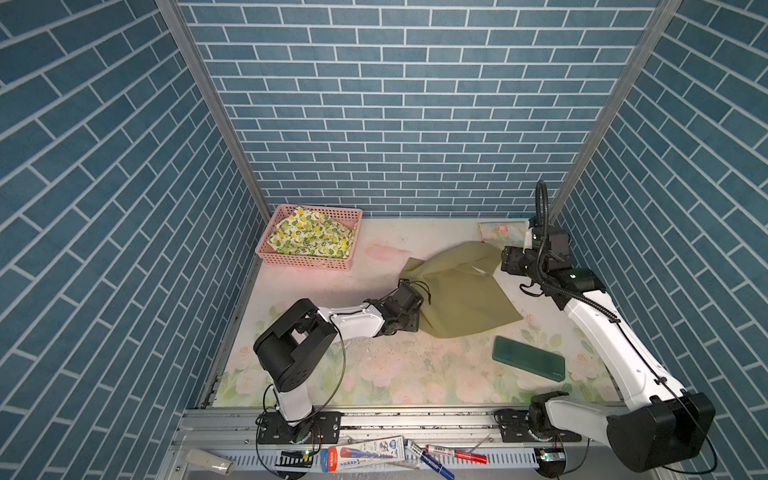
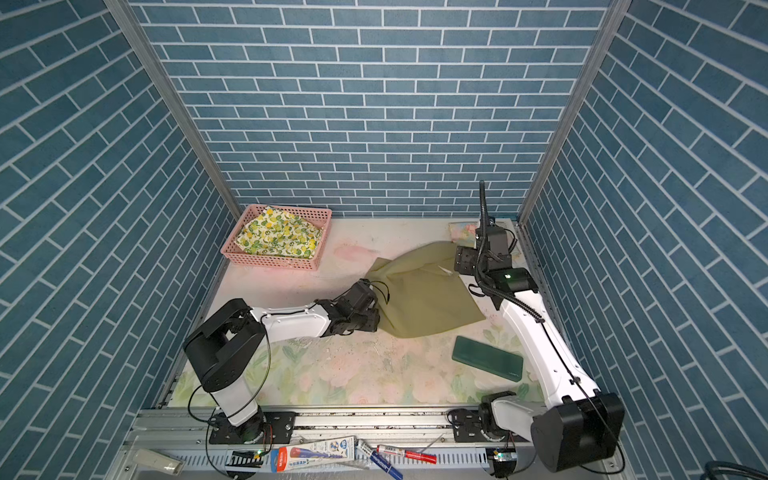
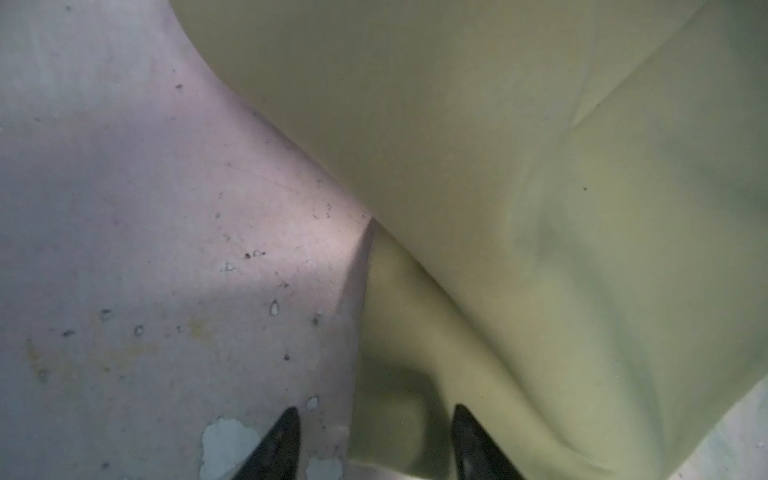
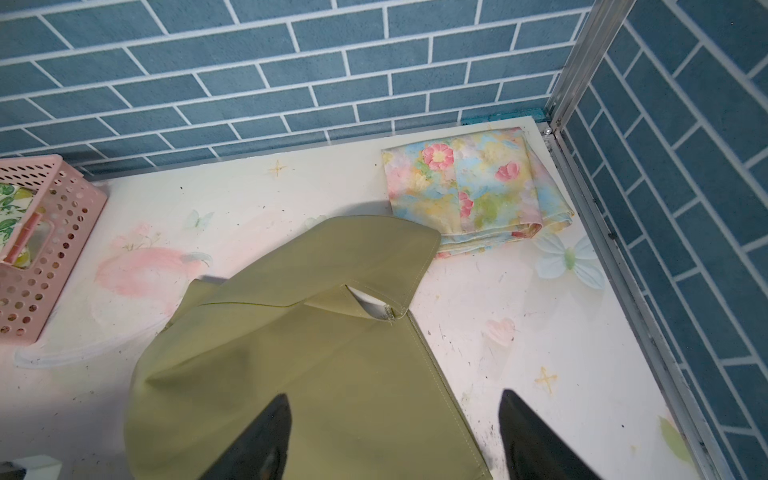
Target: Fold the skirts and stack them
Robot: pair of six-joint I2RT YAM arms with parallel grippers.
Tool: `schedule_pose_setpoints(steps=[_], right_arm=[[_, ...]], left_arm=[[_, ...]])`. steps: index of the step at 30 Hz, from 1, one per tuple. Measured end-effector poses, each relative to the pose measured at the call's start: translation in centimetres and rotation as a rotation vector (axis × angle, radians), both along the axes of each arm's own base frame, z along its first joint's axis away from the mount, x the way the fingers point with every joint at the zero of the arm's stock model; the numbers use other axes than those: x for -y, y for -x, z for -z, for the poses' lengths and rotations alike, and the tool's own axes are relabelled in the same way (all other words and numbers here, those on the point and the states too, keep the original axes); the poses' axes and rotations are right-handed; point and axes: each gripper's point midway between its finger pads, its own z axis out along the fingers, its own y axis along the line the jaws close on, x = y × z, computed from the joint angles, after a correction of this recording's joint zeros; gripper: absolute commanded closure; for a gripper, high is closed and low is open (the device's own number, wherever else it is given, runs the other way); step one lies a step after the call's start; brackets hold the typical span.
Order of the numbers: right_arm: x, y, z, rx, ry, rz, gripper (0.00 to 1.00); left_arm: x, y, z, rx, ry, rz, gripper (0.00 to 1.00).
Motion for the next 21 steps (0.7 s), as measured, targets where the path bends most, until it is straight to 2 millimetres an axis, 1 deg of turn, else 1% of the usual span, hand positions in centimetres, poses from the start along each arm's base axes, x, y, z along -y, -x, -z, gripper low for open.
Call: schedule_pose_setpoints(steps=[1,2,5,7,9,10,12,14,16,17,19,21], right_arm=[[0.1,0.3,0.3,-0.007,0.000,0.001,0.22],[0.2,0.6,0.6,-0.014,0.000,0.003,0.22],[0.4,1.3,1.4,-0.033,0.005,0.003,0.22],[0.4,1.7,1.9,-0.046,0.008,0.002,0.22],[0.4,1.9,2.5,-0.062,0.008,-0.002,0.22],[0.3,2.1,2.9,-0.072,0.007,-0.006,0.22],[0.2,2.4,3.8,-0.093,0.005,-0.015,0.22],[0.0,2.8,5.0,-0.121,-0.008,-0.013,0.23],[-0.2,3.3,6.4,-0.154,-0.022,-0.013,0.23],[-0.3,3.6,7.2,-0.175,-0.031,-0.013,0.23],[-0.8,4.2,8.6,-0.211,-0.047,-0.014,0.25],[-1.4,5.0,10.2,-0.253,-0.053,-0.023,0.25]], left_arm=[[0.2,0.1,0.1,0.003,-0.008,0.009,0.89],[0.4,0.2,0.2,0.002,-0.013,0.012,1.00],[0.4,0.3,0.0,0.012,-0.026,0.018,1.00],[-0.2,0.4,-0.3,0.018,-0.051,0.010,1.00],[-1.0,0.4,-1.5,0.041,-0.072,0.000,1.00],[-1.4,0.3,-2.7,0.064,-0.072,-0.007,1.00],[-2.0,-0.1,-5.6,0.124,-0.057,-0.024,1.00],[-2.5,-0.6,-9.4,0.203,-0.026,-0.045,1.00],[-2.7,-1.2,-12.2,0.265,-0.001,-0.064,1.00],[-2.9,-1.4,-13.2,0.290,0.004,-0.073,1.00],[-3.4,-1.7,-14.1,0.319,-0.007,-0.089,1.00],[-4.2,-1.9,-13.8,0.319,-0.038,-0.104,1.00]])
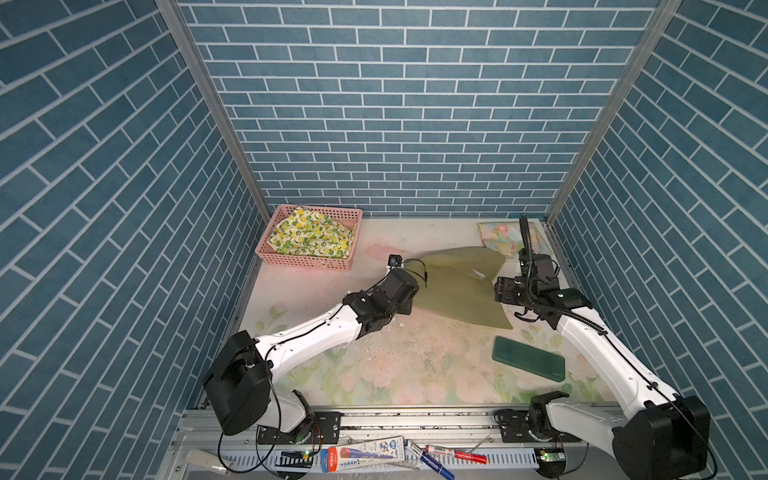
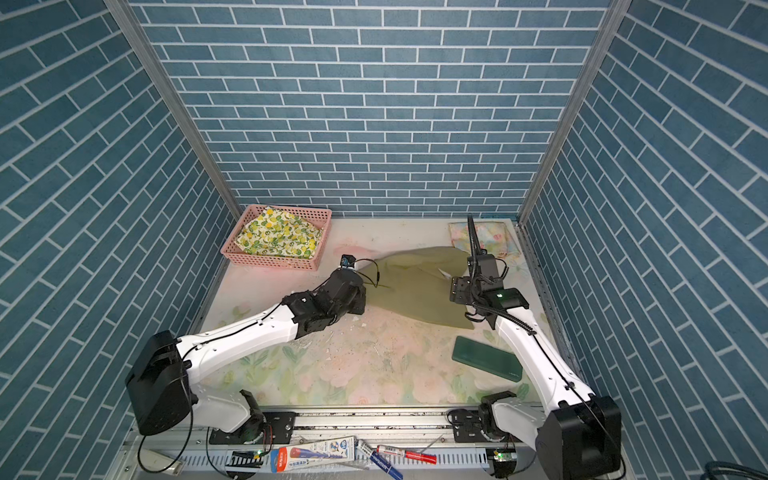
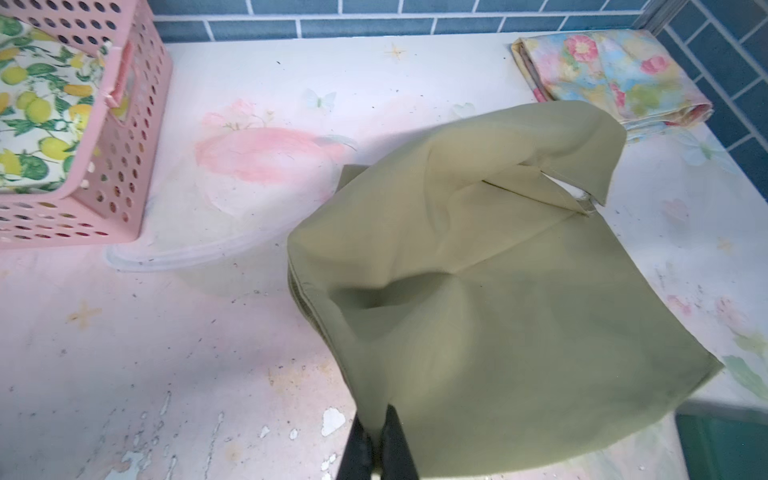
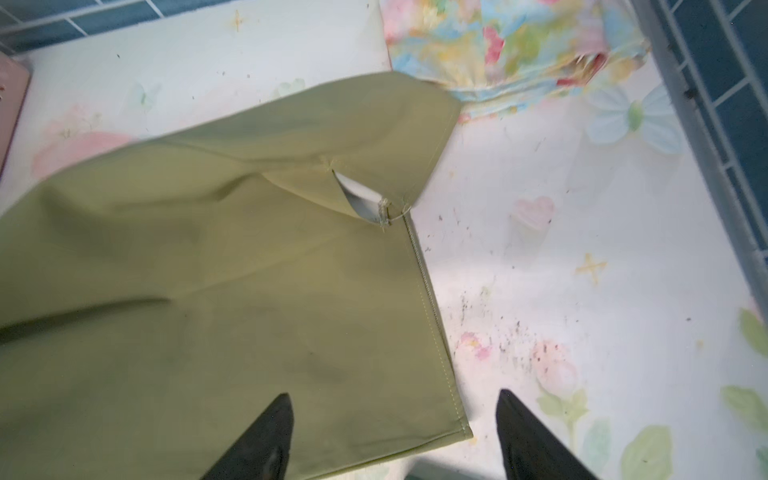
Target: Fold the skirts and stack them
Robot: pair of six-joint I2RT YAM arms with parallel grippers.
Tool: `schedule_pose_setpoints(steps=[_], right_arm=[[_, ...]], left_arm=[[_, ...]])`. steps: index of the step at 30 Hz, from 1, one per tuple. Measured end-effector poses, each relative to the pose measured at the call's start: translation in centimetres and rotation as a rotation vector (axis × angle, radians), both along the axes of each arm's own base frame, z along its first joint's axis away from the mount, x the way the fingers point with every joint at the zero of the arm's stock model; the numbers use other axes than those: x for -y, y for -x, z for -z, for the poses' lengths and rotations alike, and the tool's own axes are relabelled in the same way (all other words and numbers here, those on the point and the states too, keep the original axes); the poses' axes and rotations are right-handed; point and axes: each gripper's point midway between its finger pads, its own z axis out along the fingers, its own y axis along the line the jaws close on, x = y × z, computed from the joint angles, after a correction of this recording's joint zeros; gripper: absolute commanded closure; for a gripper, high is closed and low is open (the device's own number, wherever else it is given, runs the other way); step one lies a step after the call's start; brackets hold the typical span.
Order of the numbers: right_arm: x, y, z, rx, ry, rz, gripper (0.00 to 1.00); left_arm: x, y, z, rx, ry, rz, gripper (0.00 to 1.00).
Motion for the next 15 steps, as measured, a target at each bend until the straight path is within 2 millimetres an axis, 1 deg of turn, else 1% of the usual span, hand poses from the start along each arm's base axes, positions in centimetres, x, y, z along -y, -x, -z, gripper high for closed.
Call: schedule_pose_setpoints(steps=[3,5,9,12,15], right_arm=[[-1.3,1.2,2.3,-0.061,0.004,-0.030,0.26],[-2.4,2.0,3.7,-0.102,0.006,-0.053,0.27],[-3.8,2.5,5.5,-0.138,-0.007,-0.070,0.27],[-4.2,2.8,6.7,-0.164,-0.025,-0.058,0.29],[-4.7,2.9,7.8,-0.188,-0.044,-0.045,0.31]], left_arm=[[-1.8,-0.5,0.9,-0.020,-0.037,-0.038,1.00],[-2.9,-1.1,1.0,-0.024,-0.053,-0.065,1.00],[-4.3,-2.5,0.5,-0.015,-0.072,-0.100,1.00],[-5.0,-4.2,-0.2,-0.002,-0.079,-0.125,1.00],[-6.2,-5.9,0.0,-0.001,-0.092,-0.162,1.00]])
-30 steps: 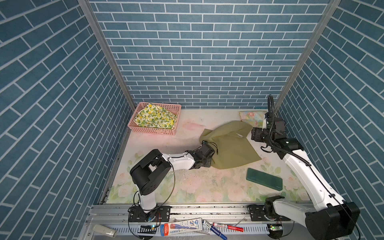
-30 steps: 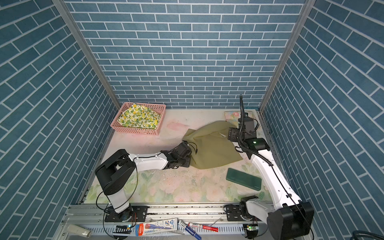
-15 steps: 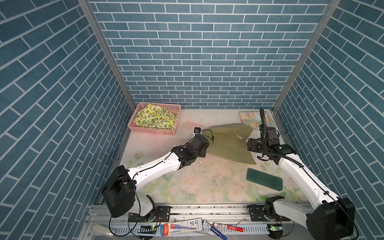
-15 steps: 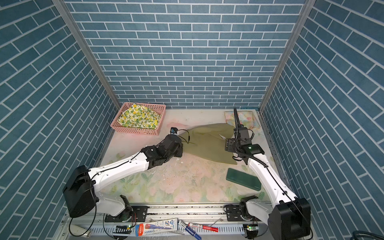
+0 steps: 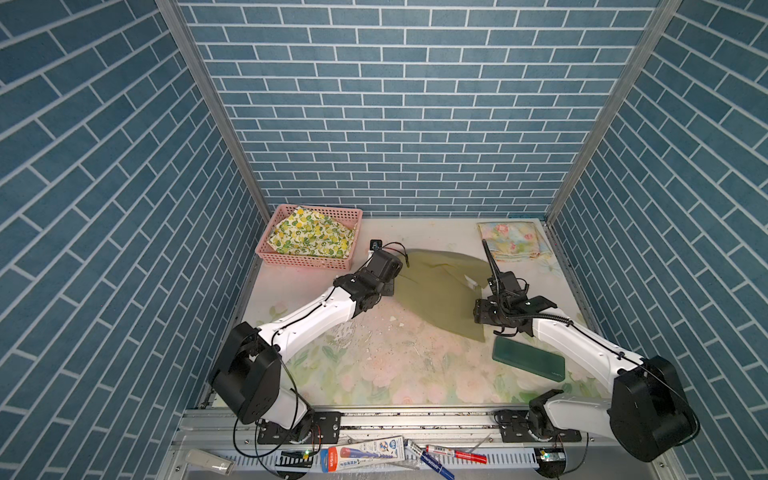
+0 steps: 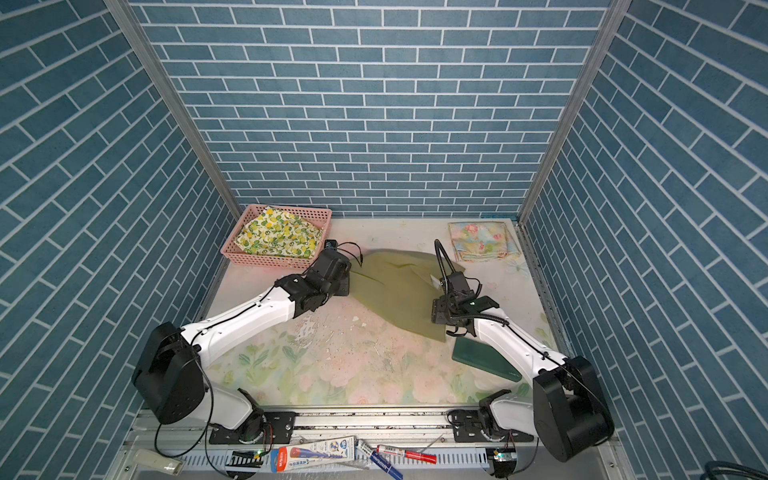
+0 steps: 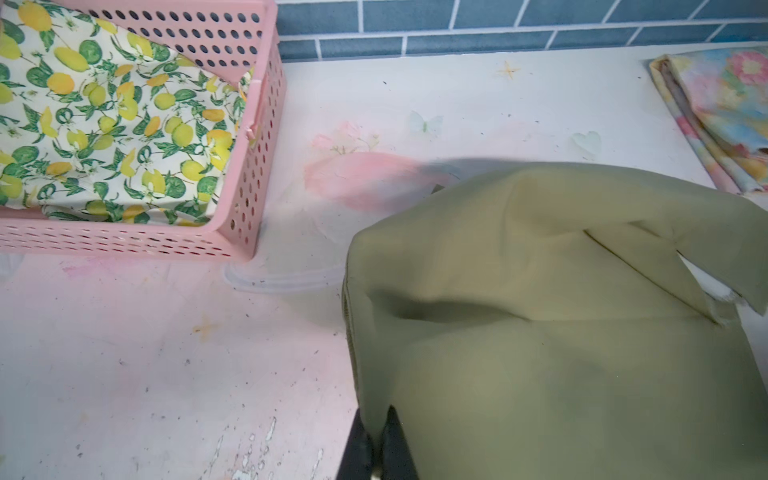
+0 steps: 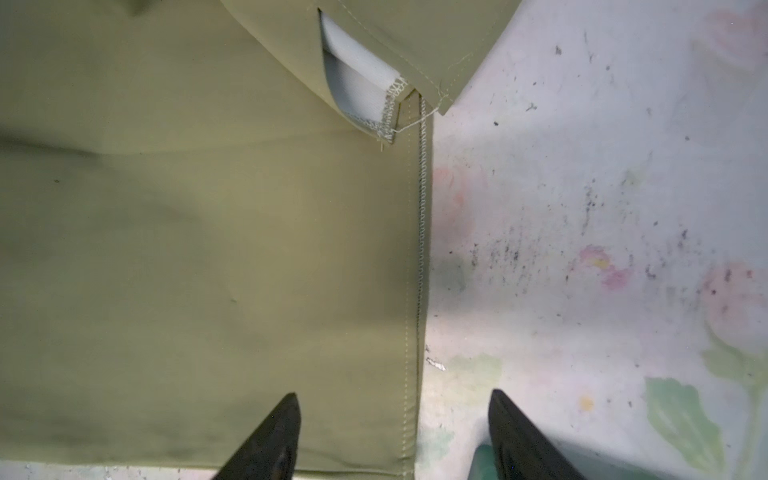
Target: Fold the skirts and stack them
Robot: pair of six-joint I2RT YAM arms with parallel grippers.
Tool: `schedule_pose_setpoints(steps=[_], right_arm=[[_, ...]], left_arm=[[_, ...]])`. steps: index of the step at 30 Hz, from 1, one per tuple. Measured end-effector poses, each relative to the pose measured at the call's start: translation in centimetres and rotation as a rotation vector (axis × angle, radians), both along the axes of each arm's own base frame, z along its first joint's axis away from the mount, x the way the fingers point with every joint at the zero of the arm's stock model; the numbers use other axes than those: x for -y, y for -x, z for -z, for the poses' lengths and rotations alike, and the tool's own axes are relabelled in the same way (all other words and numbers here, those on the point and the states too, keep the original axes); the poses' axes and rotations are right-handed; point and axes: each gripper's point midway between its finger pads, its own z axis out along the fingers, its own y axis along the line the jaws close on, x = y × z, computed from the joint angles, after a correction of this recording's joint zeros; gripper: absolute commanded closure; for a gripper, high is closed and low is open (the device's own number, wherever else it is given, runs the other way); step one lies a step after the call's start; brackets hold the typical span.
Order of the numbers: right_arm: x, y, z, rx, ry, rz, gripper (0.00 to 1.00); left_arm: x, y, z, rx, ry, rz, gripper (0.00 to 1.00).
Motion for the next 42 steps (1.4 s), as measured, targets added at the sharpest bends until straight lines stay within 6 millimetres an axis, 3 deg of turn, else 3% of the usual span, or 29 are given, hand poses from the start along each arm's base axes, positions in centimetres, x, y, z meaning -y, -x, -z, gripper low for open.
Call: schedule_pose_setpoints(steps=[5,8,16,25,34,36,39,40,42], right_arm=[[-2.0,0.0,1.2,-0.025,-0.038,-0.014,0.37],[-3.3,0.6,1.8,-0.041,-0.052,-0.032,0.48],[-5.8,3.2,3.0,-0.067,-0.035,-0.108,0.49],[-5.6,6.7,4.8,-0.106,0.021,-0.127,0.49],[-5.6,6.5,5.7,-0.093,0.021,-0.105,0.51],[-6.1,5.9,5.7,-0.069,0.005,-0.103,0.58],[-6.7,5.3,5.7,-0.044,-0.025,-0.090,0.95],[-6.8,5.2,5.8,-0.041,-0.029,-0.088,1.00],[-6.8,5.2,5.8,-0.042,-0.036,-0.079,1.00]], left_arm=[[-1.9,-1.7,1.6,-0.033,-0.032,-0.044,1.00],[-2.4,-2.1,2.4,-0.045,-0.043,-0.052,1.00],[-2.3,-2.5,2.4,-0.045,-0.029,-0.047,1.00],[-2.5,-2.2,3.1,-0.056,-0.028,-0.042,1.00],[-2.6,-1.8,3.2,-0.053,-0.020,-0.038,1.00],[-2.7,-1.8,3.1,-0.051,-0.018,-0.037,1.00],[-2.7,-1.7,3.0,-0.049,-0.012,-0.035,1.00],[-2.7,-1.7,2.9,-0.047,-0.010,-0.034,1.00],[-2.6,-1.6,2.7,-0.045,-0.005,-0.032,1.00]])
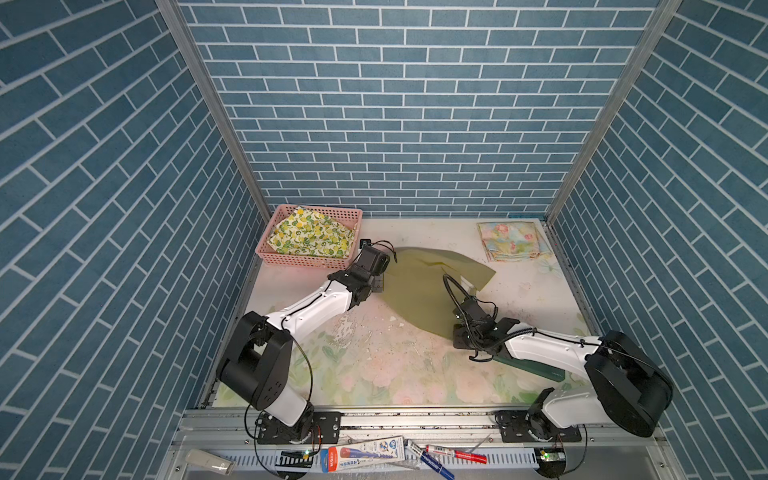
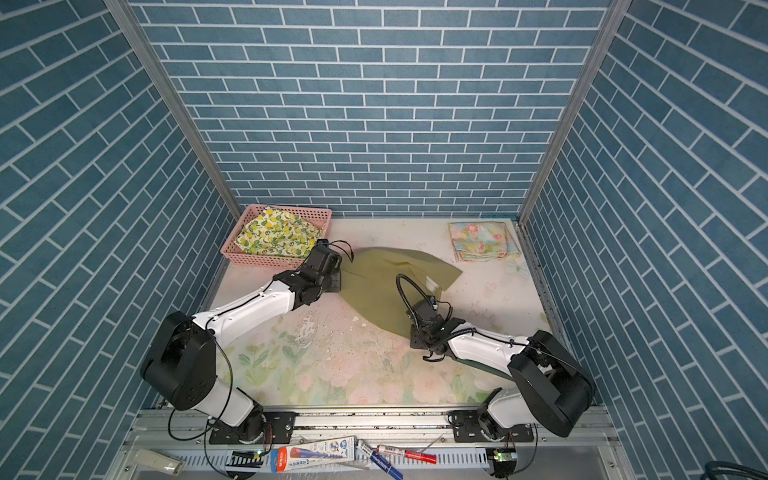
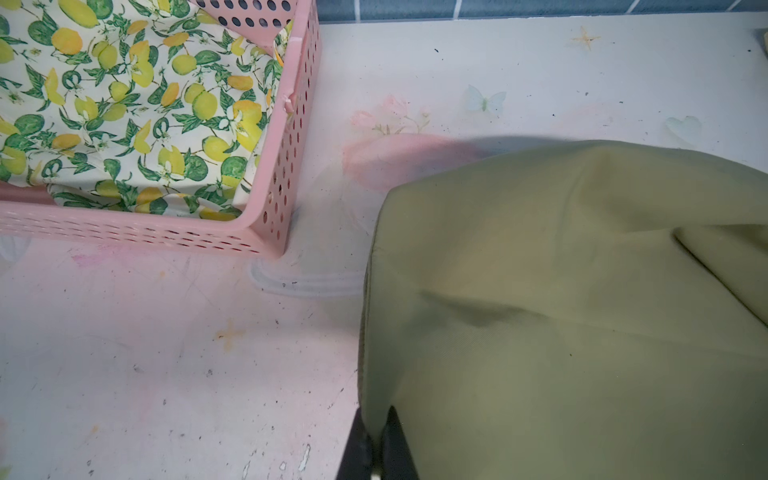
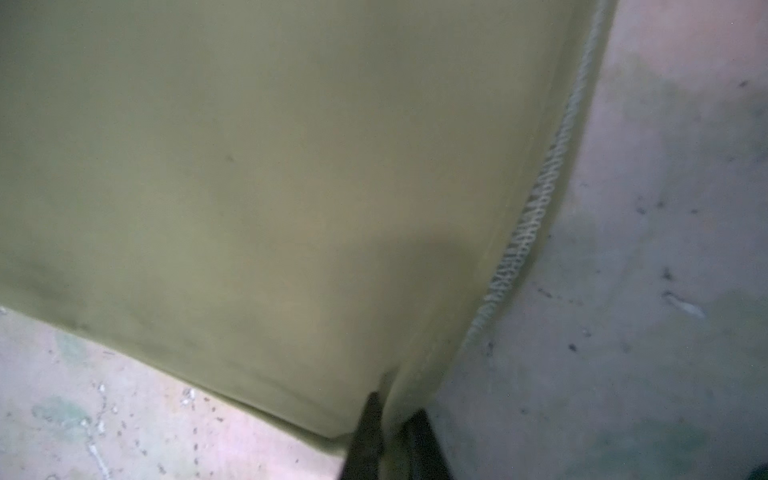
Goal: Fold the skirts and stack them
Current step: 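Stretch the green skirt's far edge with both grippers to spread it flat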
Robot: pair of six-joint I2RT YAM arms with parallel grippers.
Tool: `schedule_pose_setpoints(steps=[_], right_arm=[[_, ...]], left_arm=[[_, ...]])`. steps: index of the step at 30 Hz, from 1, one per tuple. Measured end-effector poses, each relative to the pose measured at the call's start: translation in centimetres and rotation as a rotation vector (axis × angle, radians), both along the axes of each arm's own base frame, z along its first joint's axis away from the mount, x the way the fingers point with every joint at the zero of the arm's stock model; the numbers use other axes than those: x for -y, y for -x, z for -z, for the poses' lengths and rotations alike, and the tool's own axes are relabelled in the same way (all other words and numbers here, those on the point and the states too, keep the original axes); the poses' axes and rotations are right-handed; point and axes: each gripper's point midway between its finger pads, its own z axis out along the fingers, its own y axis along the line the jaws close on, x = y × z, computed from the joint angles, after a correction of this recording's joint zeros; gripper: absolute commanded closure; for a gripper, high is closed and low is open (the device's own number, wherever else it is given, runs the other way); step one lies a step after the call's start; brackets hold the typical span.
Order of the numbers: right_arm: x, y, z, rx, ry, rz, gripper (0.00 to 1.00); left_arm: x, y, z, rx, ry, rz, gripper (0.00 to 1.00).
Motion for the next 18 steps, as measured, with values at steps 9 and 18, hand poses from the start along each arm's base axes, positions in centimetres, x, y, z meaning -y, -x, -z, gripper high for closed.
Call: schedule_pose_setpoints(steps=[9,18], right_arm=[[1.6,-1.8,-8.3,0.146,0.010,0.039,1.00],[5.0,-6.5,-29.6,0.559,-0.033,0.122,1.00]], left_arm=[[0.0,0.6,-3.5,0.049,0.042,0.014,1.00],[-0.1,1.3,-17.8,0.303,0.191,0.039,1.00]])
